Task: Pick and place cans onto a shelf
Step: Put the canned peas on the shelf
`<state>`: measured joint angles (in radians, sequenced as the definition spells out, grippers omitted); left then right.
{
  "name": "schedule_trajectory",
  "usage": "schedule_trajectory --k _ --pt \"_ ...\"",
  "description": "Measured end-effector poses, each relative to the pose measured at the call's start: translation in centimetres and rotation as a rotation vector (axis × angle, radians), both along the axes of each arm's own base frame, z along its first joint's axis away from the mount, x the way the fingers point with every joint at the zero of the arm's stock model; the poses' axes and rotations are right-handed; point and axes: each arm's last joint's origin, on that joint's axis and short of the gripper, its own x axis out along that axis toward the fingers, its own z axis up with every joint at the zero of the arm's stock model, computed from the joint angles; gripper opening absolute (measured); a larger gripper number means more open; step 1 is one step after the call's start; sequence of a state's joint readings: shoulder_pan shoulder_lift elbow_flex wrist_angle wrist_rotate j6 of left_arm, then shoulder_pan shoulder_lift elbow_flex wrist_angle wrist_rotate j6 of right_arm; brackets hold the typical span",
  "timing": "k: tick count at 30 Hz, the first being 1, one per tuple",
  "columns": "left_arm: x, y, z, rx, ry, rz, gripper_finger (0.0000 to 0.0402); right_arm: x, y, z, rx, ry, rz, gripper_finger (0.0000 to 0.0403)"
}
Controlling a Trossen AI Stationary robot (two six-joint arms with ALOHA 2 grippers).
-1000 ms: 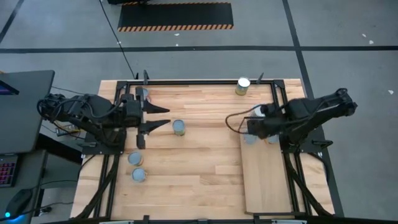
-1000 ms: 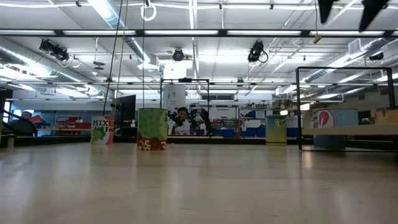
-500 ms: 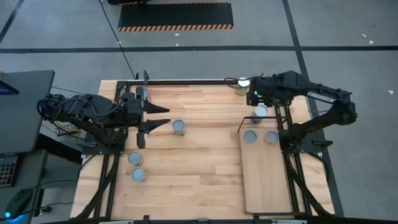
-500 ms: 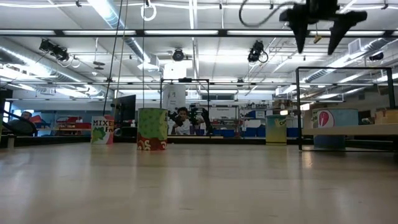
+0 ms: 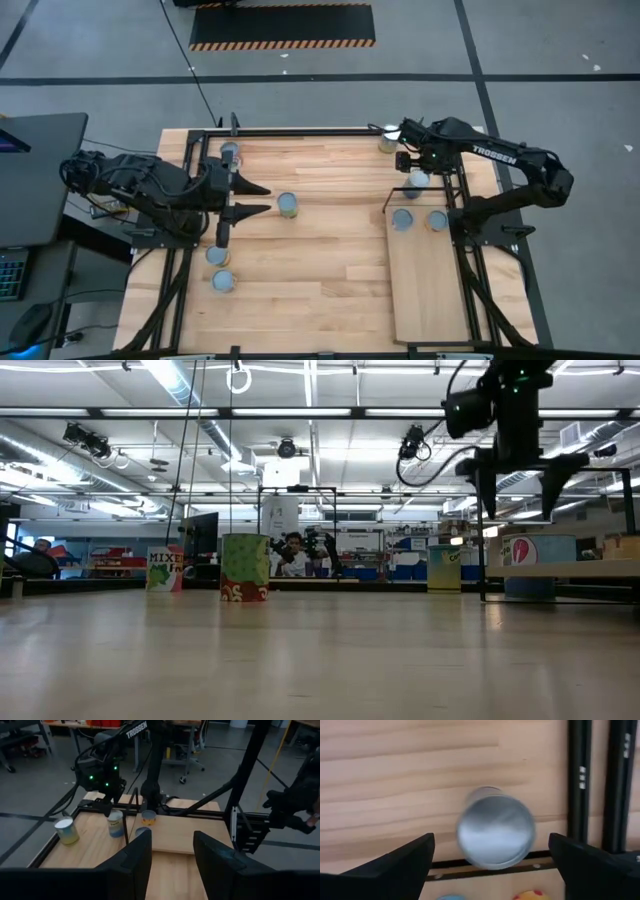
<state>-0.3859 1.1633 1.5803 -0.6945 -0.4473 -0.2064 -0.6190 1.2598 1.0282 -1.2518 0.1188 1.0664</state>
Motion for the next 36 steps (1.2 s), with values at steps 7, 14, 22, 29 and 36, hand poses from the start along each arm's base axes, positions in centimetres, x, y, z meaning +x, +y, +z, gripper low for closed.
schedule_trajectory --k 7,14,22,29,36 --pt "0.2 0.4 0.0 0.011 -0.002 0.020 0.0151 -0.2 -0.5 -2.3 -0.006 -0.026 -0.016 0.0400" --pt "0.4 0.9 0.1 0.010 -0.009 0.047 0.0151 -0.9 -0.9 -3.9 -0.001 -0.017 -0.075 0.0394" --pt "0.4 1.1 0.1 0.004 -0.013 0.059 0.0151 -0.7 -0.9 -5.2 0.017 -0.091 -0.104 0.0357" --pt "0.3 0.4 0.1 0.013 -0.013 0.017 0.0151 0.2 -0.9 -3.6 -0.022 -0.111 -0.086 0.0317" --pt "0.1 0.0 0.1 0.079 -0.009 -0.017 0.0151 1.7 -0.7 3.4 -0.155 -0.165 -0.040 0.0319"
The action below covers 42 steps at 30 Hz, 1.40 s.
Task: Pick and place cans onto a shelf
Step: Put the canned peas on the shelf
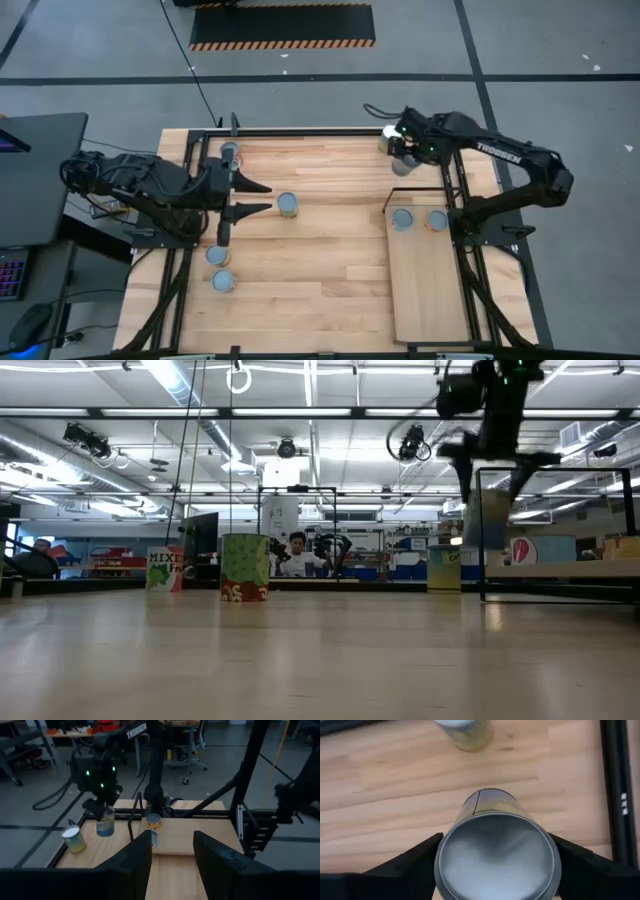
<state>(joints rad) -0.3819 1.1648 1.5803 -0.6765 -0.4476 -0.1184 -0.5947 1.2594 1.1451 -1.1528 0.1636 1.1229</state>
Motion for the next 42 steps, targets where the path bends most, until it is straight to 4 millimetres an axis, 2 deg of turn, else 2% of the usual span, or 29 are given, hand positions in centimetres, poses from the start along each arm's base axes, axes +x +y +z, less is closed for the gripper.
schedule_trajectory --k 4,8,11,14,21,24,29,36,42 --pt "0.0 0.0 0.0 0.053 0.006 -0.013 0.0151 0.8 1.8 4.7 -0.054 -0.061 0.066 0.0319" --pt "0.0 0.0 -0.1 0.079 0.014 -0.019 0.0151 1.6 5.0 8.6 -0.067 -0.169 0.139 0.0319" --pt "0.0 0.0 -0.1 0.075 0.014 -0.018 0.0151 2.0 7.9 10.3 -0.042 -0.243 0.193 0.0319" --pt "-0.1 0.0 -0.1 0.075 0.017 -0.021 0.0151 2.0 11.0 10.8 0.031 -0.264 0.228 0.0319" --pt "-0.2 -0.5 -0.1 0.082 0.019 -0.045 0.0151 1.0 17.2 8.7 0.220 -0.133 0.238 0.0320" --pt "-0.3 -0.6 -0.2 0.086 0.022 -0.052 0.0151 1.0 19.3 7.1 0.238 -0.061 0.227 0.0320" --pt "-0.3 -0.6 -0.2 0.094 0.022 -0.055 0.0151 2.2 21.9 3.7 0.225 0.079 0.176 0.0320" --pt "-0.3 -0.6 -0.2 0.094 0.022 -0.054 0.0151 4.7 23.6 0.5 0.177 0.215 0.162 0.0321" --pt "-0.3 -0.6 -0.2 0.093 0.022 -0.054 0.0151 6.4 23.2 -0.9 0.183 0.237 0.224 0.0321"
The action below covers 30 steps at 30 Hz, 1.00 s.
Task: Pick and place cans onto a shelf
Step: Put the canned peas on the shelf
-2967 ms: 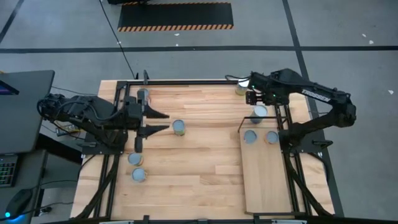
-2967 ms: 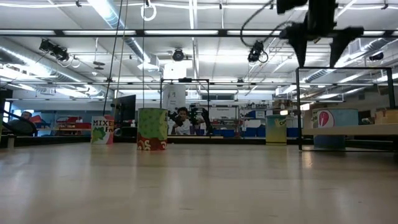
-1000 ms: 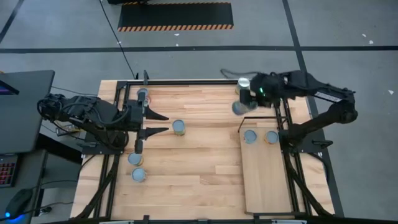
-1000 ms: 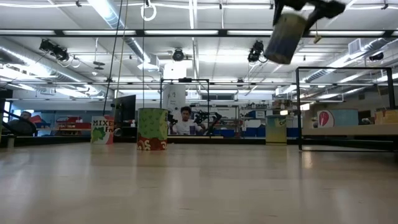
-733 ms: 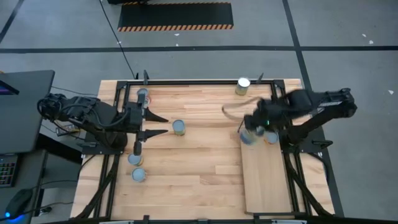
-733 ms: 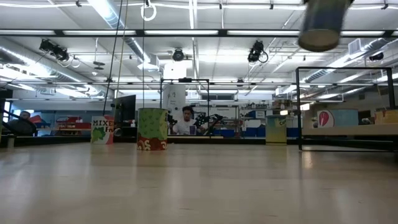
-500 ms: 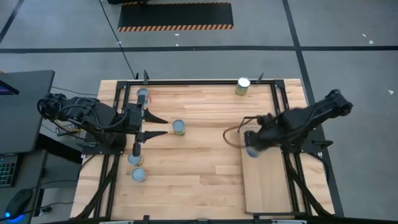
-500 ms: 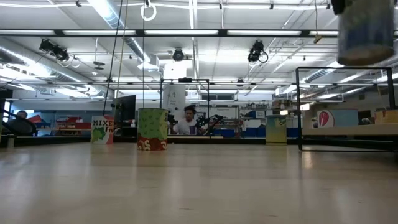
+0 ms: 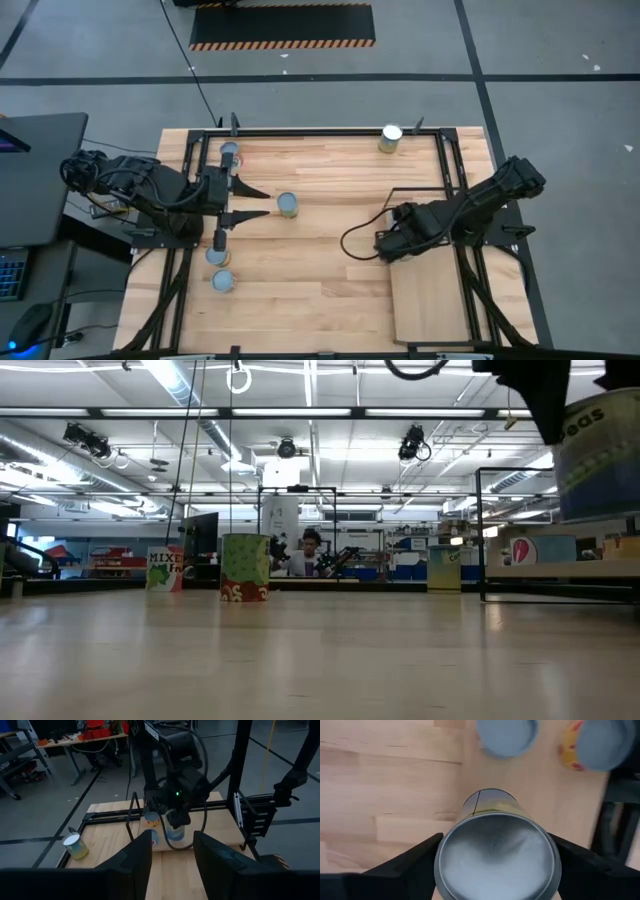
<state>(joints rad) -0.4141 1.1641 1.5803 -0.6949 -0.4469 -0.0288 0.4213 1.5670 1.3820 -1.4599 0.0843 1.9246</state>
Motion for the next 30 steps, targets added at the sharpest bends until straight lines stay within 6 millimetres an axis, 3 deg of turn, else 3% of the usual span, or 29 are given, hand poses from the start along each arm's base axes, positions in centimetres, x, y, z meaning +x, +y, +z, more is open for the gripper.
schedule_trajectory --k 6,13,22,30 --pt "0.0 0.0 0.0 -0.002 0.000 0.001 0.0151 -0.9 -1.3 -1.8 0.058 -0.051 -0.032 0.0321" --pt "0.0 0.0 0.0 -0.036 -0.001 0.010 0.0151 -2.9 -1.9 -2.0 0.077 -0.092 -0.091 0.0322" --pt "0.0 0.0 0.0 -0.036 -0.001 0.010 0.0151 -2.9 -1.9 -3.7 0.094 -0.130 -0.111 0.0331" --pt "0.0 0.0 0.0 -0.031 -0.002 0.008 0.0151 -3.3 -2.1 -3.6 0.088 -0.114 -0.118 0.0342"
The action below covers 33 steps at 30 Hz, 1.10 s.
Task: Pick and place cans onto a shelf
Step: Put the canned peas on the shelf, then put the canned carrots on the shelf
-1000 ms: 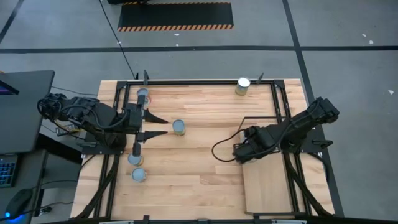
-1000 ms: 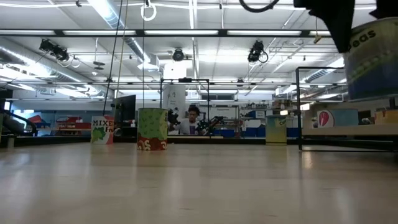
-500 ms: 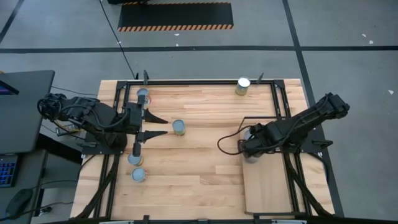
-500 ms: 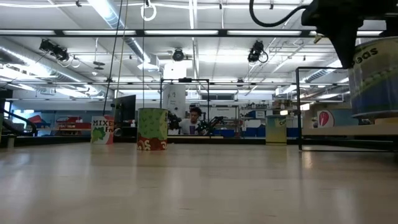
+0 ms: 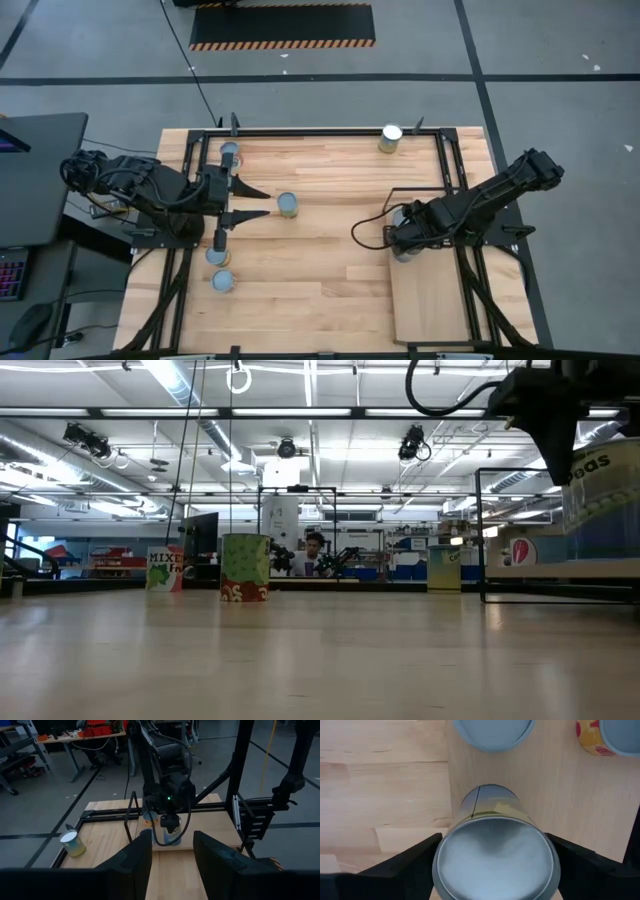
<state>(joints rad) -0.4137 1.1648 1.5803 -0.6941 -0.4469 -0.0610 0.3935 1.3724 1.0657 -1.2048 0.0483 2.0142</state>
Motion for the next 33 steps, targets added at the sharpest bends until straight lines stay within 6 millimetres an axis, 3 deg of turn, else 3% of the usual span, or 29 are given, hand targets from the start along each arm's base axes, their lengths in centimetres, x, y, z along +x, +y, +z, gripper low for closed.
schedule_trajectory --k 10,19,25,33 --pt "0.0 0.0 0.0 0.028 0.001 -0.007 0.0151 0.0 0.0 0.0 0.022 0.000 0.002 0.0381" --pt "0.0 0.0 -0.1 0.037 0.015 -0.008 0.0151 -0.1 0.2 0.7 0.099 -0.024 0.004 0.0375" --pt "-0.1 0.1 -0.4 0.050 0.046 -0.008 0.0151 -0.2 0.1 2.3 0.083 -0.008 0.001 0.0373" --pt "-0.2 0.1 -0.4 0.051 0.048 -0.008 0.0151 -0.2 -0.2 5.8 0.081 -0.035 0.026 0.0373"
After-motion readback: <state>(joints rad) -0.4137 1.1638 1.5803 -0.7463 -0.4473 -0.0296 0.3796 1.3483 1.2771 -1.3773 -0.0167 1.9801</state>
